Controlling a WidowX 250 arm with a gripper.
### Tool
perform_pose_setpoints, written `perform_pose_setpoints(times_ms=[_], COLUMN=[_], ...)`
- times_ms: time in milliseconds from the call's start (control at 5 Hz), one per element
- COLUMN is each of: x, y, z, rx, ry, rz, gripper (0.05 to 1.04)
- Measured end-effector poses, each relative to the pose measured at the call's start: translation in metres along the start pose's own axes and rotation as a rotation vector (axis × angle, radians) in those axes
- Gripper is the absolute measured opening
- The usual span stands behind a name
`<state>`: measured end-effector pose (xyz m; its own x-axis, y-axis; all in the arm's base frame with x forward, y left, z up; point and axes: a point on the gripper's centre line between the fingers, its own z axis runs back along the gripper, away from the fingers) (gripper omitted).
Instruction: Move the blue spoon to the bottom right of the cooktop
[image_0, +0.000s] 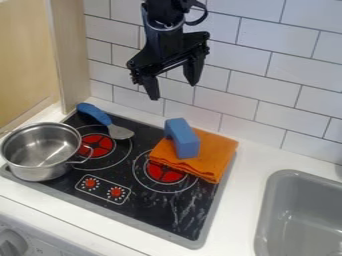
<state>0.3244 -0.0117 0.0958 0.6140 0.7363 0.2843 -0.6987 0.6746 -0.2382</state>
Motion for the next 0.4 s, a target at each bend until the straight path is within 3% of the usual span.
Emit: perform_pose_setpoints(times_ms=[200,400], x=[-0.0122,-0.0028], y=[0.0140,0.0198], z=[-0.0118,-0.0048], rx=[0.050,0.043], ry=[0.038,-0.018], rz=[0.009,0.141], gripper=[0.999,0.999])
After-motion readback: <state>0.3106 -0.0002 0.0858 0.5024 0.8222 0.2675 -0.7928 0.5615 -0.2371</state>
